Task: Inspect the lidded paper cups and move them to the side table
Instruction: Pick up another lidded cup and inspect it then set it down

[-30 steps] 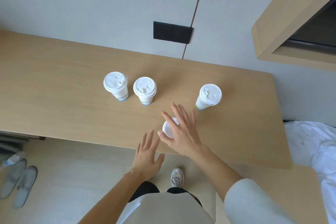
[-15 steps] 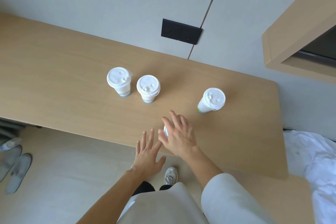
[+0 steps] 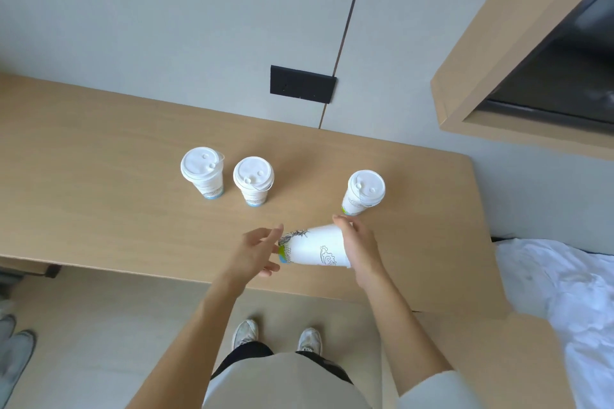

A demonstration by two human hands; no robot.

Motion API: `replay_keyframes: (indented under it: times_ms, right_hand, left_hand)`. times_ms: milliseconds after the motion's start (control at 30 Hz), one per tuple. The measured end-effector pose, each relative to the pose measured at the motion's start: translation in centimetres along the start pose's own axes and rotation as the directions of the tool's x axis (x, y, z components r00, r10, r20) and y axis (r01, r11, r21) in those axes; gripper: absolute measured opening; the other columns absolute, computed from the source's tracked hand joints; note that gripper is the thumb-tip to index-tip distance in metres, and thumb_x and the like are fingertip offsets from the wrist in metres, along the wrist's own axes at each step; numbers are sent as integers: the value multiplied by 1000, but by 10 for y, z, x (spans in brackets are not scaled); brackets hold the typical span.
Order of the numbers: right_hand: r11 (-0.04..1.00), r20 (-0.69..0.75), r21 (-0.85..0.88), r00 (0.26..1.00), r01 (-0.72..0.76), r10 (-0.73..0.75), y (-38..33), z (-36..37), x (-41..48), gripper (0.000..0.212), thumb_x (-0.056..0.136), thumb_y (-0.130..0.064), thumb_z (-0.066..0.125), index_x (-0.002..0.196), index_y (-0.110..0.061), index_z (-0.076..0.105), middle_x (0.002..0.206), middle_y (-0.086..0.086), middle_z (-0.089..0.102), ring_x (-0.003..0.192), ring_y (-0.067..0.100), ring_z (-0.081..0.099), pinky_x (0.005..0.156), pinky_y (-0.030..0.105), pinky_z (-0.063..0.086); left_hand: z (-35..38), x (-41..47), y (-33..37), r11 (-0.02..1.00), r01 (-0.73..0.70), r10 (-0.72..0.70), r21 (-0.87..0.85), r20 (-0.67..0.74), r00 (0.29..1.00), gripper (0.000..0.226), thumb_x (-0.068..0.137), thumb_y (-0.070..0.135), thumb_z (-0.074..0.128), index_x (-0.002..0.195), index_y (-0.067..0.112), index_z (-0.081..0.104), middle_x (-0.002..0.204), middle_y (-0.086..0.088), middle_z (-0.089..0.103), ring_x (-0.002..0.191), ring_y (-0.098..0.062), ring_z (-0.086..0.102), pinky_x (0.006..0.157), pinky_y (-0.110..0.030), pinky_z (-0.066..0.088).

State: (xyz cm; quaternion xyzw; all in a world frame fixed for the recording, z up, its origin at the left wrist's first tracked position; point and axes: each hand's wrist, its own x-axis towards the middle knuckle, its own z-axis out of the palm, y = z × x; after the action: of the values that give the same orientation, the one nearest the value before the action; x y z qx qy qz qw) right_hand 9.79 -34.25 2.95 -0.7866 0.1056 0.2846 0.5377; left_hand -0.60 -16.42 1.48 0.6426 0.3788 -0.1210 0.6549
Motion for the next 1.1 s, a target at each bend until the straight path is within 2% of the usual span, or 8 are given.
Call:
replay_keyframes:
  times_ms: [100, 300, 433, 633, 733, 833, 1000, 1100]
  right_hand:
    - [991, 30, 133, 999, 17, -21, -2, 2, -15, 10, 101, -40, 62, 101, -34, 69, 113, -24, 62, 102, -10, 51, 68, 22, 40]
    - [977, 7, 205, 998, 58, -60, -4, 5, -31, 7, 100, -35, 65, 98, -35, 72, 119, -17, 68, 107, -10, 55, 68, 18, 41]
    - [964, 19, 261, 998, 59, -66, -7, 3, -36, 9, 101, -32, 64, 98, -36, 72, 119, -24, 67, 111, -13, 53, 80, 15, 40]
    - [970, 47, 240, 998, 25, -37, -11, -7, -39, 9, 99, -38, 63, 103, -37, 72, 116, -24, 64, 111, -10, 51, 73, 27, 41]
    - [968, 44, 247, 997, 48, -61, -15, -7, -43, 23, 96, -41, 67, 115, -29, 70, 118, -21, 65, 110, -12, 52, 70, 26, 41]
    - [971, 22, 231, 998, 59, -66, -18, -4, -46, 48, 77, -55, 67, 120, -33, 69, 121, -21, 65, 116, -6, 54, 75, 29, 43]
    - [968, -5, 240, 997, 77, -78, -19, -3, -43, 52, 73, -57, 68, 121, -34, 69, 125, -14, 68, 121, 5, 58, 86, 33, 45]
    - [963, -6, 255, 996, 89, -91, -17, -2, -41, 58, 70, -58, 74, 122, -32, 69, 115, -14, 72, 117, 11, 65, 91, 32, 48]
  left_hand:
    - [-5, -10, 16, 1000, 23, -23, -9, 15, 1000, 35, 98, 52, 61, 107, 20, 73, 103, -4, 70, 75, -34, 79, 61, -31, 58]
    - [-16, -23, 24, 998, 68, -67, -2, 52, 996, 35, 99, 50, 62, 110, 19, 72, 114, -8, 66, 78, -40, 79, 84, -44, 65]
    - [-19, -27, 23, 997, 38, -32, -70, 81, 996, 35, 98, 45, 65, 109, 12, 75, 120, -20, 69, 82, -43, 78, 81, -41, 65]
    - [-22, -35, 31, 980, -82, 98, -183, 78, 992, 29, 93, 33, 74, 116, 16, 73, 119, -9, 76, 84, -35, 79, 79, -37, 64]
    - [-23, -37, 35, 993, -48, 57, -108, 79, 995, 39, 95, 49, 68, 116, 18, 74, 115, -6, 76, 83, -36, 80, 72, -35, 62]
    - [-25, -38, 38, 986, -99, 111, -134, 82, 990, 35, 95, 43, 69, 117, 16, 74, 117, -9, 76, 79, -34, 78, 68, -32, 61]
    - [-28, -39, 43, 986, -110, 121, -123, 90, 989, 33, 95, 44, 69, 114, 18, 75, 111, -3, 79, 84, -35, 79, 71, -33, 59]
    - [-30, -39, 43, 983, -141, 152, -117, 93, 984, 33, 90, 41, 76, 115, 19, 75, 112, -4, 79, 80, -28, 78, 71, -29, 57]
